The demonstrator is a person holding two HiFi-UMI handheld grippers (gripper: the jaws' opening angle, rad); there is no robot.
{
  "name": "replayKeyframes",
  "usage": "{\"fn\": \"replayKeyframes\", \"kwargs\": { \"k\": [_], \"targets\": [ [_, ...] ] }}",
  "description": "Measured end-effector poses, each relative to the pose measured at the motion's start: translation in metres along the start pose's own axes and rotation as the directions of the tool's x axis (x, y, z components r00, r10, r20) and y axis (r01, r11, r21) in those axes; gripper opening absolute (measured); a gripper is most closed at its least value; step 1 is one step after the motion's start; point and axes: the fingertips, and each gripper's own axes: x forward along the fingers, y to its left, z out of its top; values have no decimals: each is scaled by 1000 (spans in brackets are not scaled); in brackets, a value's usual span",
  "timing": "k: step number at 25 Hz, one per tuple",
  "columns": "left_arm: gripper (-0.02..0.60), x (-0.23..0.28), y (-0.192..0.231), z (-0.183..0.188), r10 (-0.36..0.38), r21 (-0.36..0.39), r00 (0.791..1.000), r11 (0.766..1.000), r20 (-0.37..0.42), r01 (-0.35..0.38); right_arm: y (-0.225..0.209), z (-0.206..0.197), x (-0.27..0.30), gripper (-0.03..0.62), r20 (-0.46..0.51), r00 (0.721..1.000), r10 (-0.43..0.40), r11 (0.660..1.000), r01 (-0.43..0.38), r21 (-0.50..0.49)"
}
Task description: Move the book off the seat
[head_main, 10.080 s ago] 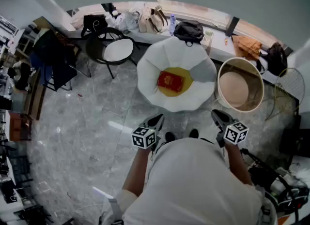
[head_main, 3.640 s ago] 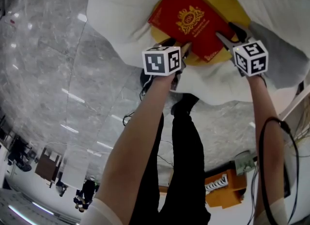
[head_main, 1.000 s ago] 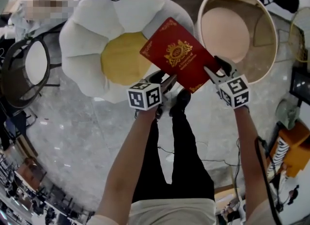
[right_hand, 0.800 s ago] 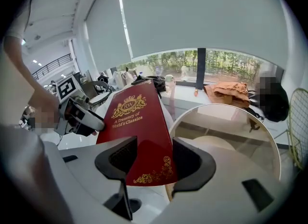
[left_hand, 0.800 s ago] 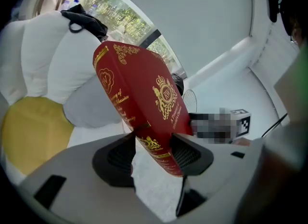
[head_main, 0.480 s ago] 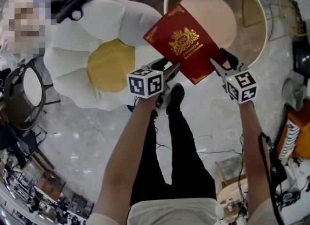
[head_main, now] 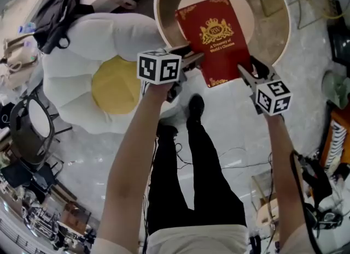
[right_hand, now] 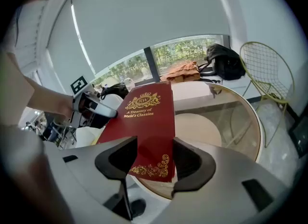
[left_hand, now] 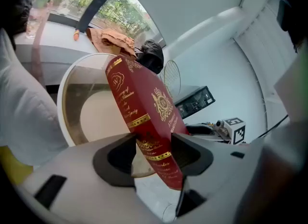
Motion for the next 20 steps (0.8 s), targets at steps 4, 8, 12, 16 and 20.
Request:
{"fn": "replayKeyframes", "kwargs": {
  "k": [4, 8, 12, 16, 20],
  "targets": [
    [225, 33, 1, 10, -16, 52, 998, 998, -67, 20, -25, -16, 1, 245, 24, 999, -27, 991, 24, 130],
    [225, 59, 8, 13, -26, 53, 995, 998, -92, 31, -39, -30, 4, 245, 32, 998, -47, 975, 39, 219],
    [226, 81, 21, 8, -27, 64, 991, 997, -132, 36, -40, -47, 9, 245, 33, 999, -40, 955, 28, 297],
    [227, 93, 31, 6, 9, 110, 986, 994, -168, 10, -33, -63, 14, 245, 13, 1000, -28, 948, 23, 317],
    [229, 91, 34, 11, 44, 140, 991, 990, -129, -26, -26, -69, 20, 238, 16, 999, -32, 950, 25, 312]
  ]
}}
